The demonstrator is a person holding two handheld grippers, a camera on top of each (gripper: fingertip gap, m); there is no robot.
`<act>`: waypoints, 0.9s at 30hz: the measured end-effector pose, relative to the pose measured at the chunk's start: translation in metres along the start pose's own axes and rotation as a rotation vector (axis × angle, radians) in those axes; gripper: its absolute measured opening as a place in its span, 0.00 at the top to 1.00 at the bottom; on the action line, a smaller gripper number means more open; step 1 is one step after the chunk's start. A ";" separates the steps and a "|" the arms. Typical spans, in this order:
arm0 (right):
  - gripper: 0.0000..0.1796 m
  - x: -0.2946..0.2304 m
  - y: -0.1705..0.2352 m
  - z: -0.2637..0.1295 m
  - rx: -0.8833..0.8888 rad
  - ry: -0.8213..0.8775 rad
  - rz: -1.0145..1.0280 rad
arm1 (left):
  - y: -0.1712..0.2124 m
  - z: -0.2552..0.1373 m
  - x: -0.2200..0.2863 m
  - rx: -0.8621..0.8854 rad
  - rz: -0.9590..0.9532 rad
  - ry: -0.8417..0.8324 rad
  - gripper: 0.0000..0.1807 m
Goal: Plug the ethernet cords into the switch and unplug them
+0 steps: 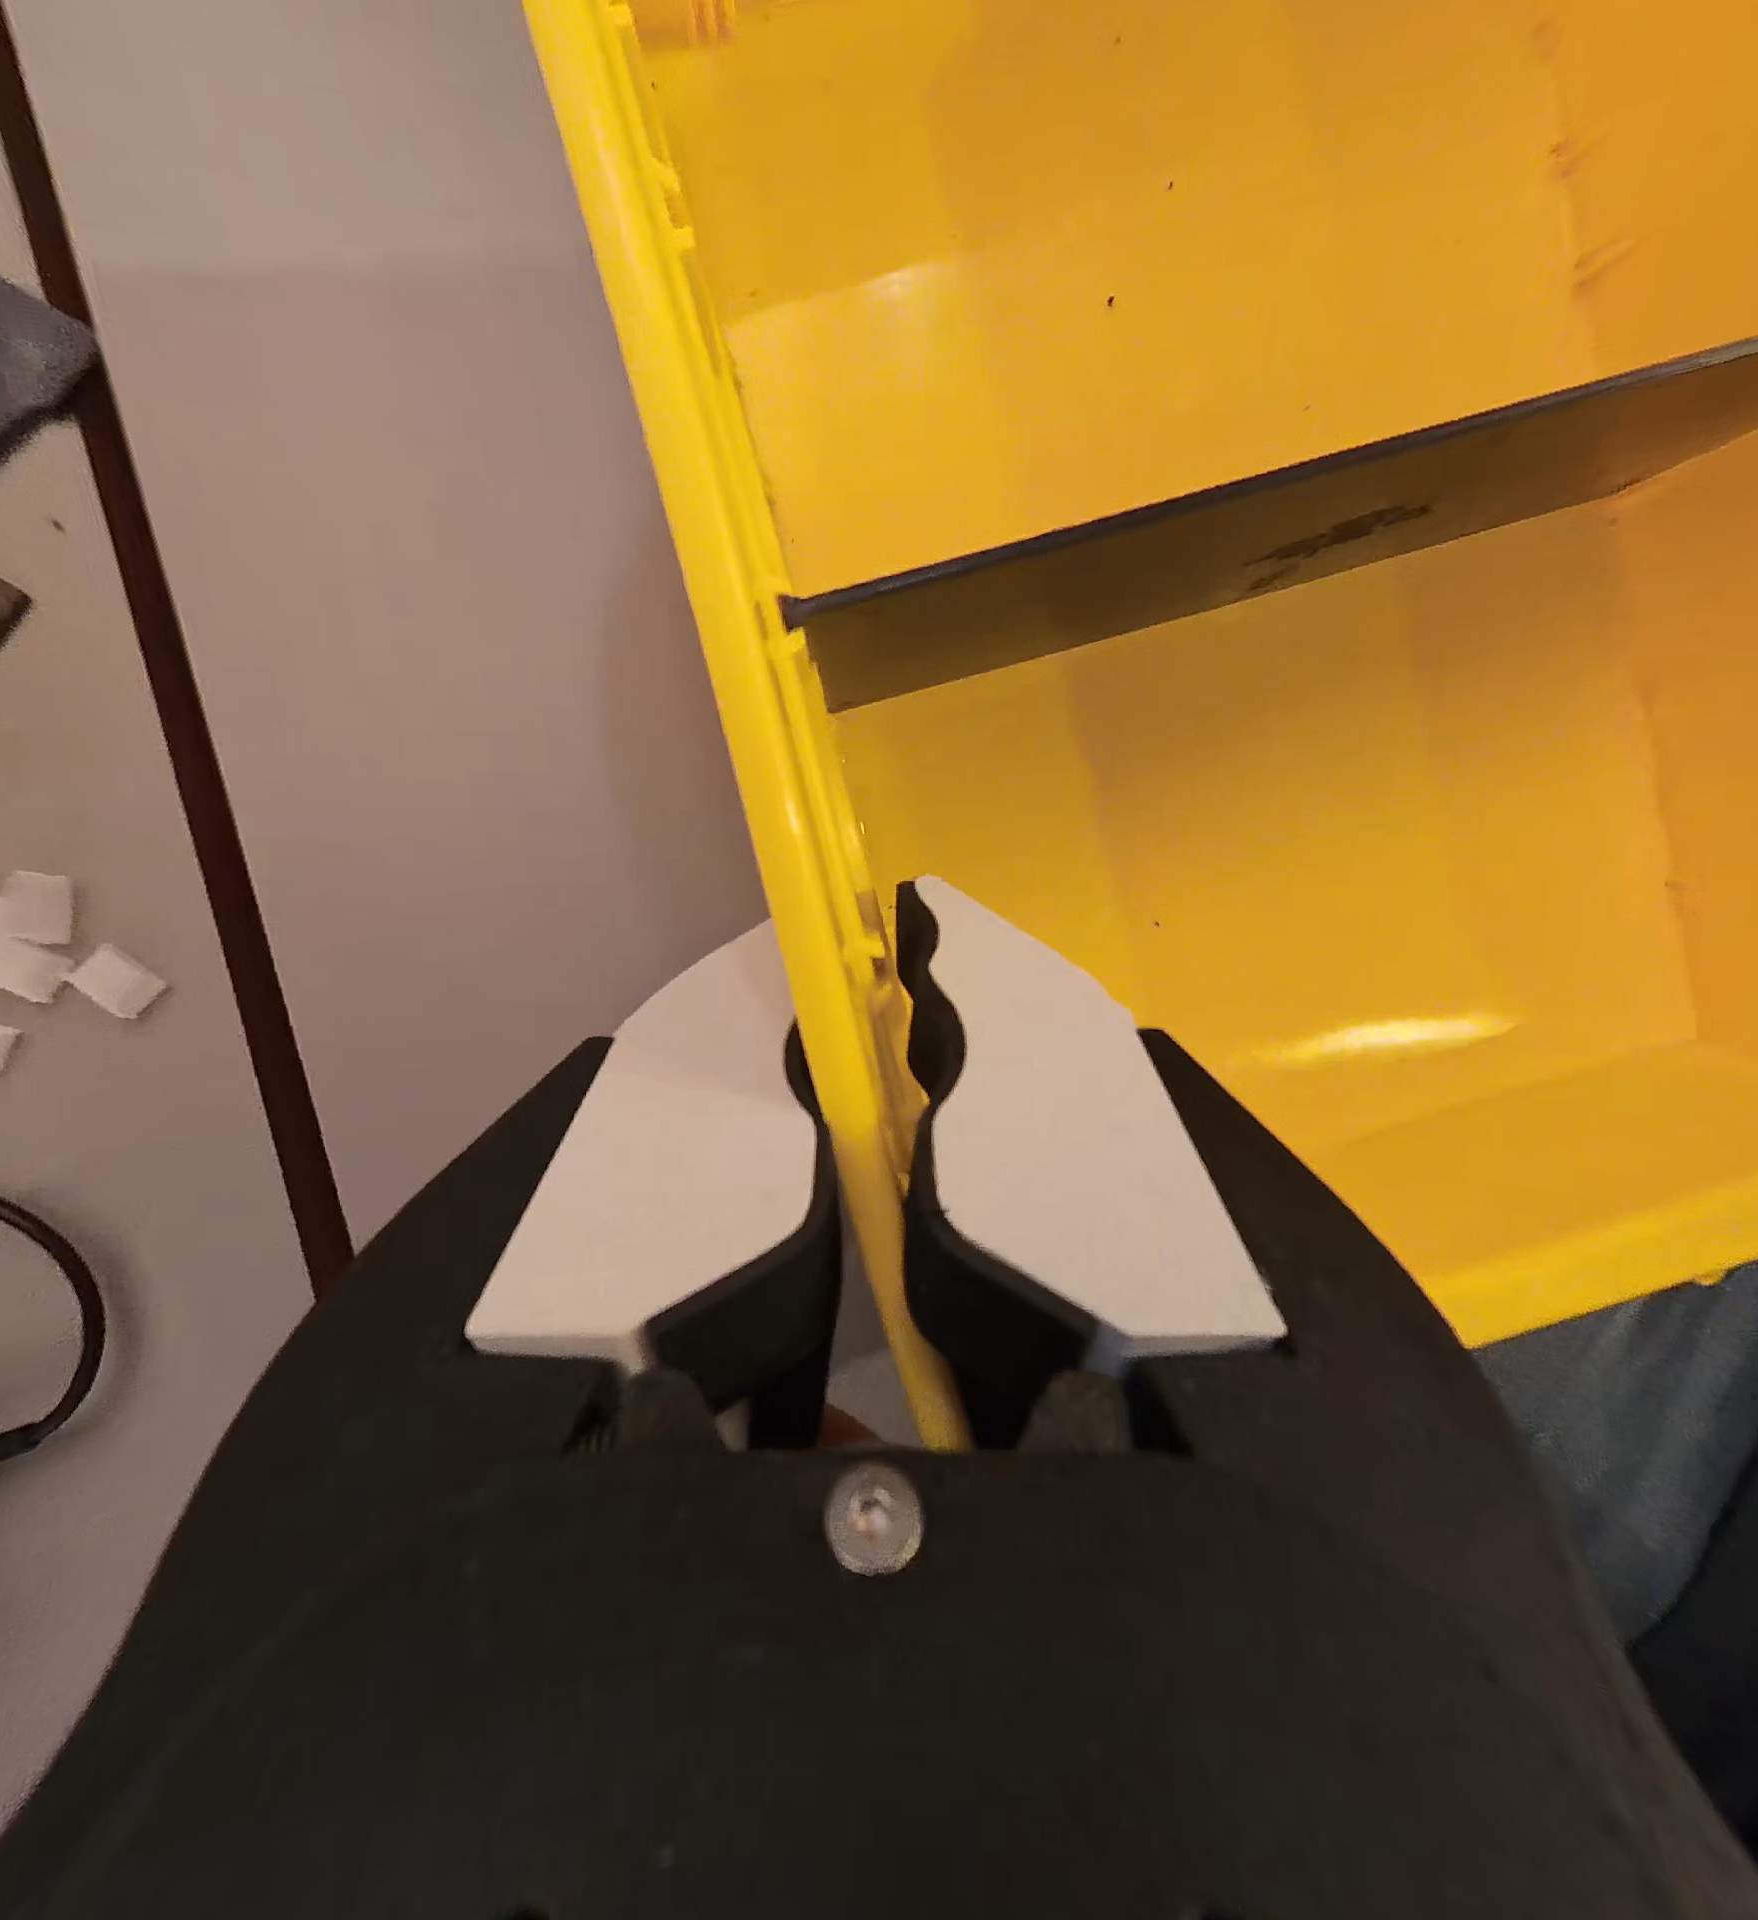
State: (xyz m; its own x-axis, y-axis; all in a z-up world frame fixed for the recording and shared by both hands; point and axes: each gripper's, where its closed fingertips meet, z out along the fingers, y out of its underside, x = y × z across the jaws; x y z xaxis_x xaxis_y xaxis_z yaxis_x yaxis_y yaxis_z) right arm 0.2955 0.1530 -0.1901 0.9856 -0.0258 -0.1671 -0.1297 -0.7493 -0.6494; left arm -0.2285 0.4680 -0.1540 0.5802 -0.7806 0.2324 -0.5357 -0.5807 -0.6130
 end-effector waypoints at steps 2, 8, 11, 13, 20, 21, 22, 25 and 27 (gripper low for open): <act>0.72 -0.040 -0.017 0.021 0.033 -0.057 -0.010 | -0.009 -0.009 0.006 0.038 0.006 -0.001 0.96; 0.50 -0.171 -0.050 0.076 0.076 -0.271 -0.066 | -0.043 -0.044 0.030 0.164 0.031 -0.015 0.96; 0.41 -0.225 -0.055 0.080 0.047 -0.405 -0.125 | -0.064 -0.070 0.046 0.248 0.038 -0.009 0.96; 0.40 -0.242 -0.064 0.070 0.082 -0.464 -0.141 | -0.076 -0.084 0.059 0.297 0.051 -0.002 0.96; 0.42 -0.226 -0.090 -0.015 0.339 -0.487 -0.195 | -0.112 -0.061 0.156 0.306 0.193 0.092 0.96; 0.42 -0.222 -0.092 -0.034 0.384 -0.487 -0.188 | -0.118 -0.048 0.174 0.293 0.225 0.098 0.96; 0.42 -0.217 -0.093 -0.054 0.442 -0.490 -0.176 | -0.123 -0.033 0.192 0.270 0.255 0.106 0.96; 0.43 -0.197 -0.089 -0.109 0.617 -0.406 -0.142 | -0.136 0.015 0.257 0.189 0.349 0.179 0.96; 0.43 -0.189 -0.076 -0.132 0.685 -0.352 -0.102 | -0.141 0.044 0.305 0.149 0.438 0.198 0.96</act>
State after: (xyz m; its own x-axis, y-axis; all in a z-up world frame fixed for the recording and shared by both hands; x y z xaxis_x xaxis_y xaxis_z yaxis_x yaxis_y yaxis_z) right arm 0.1334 0.1280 -0.0112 0.9188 0.3187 -0.2329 -0.1909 -0.1577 -0.9689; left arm 0.0510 0.3226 -0.0298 0.1853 -0.9809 0.0592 -0.6013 -0.1608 -0.7827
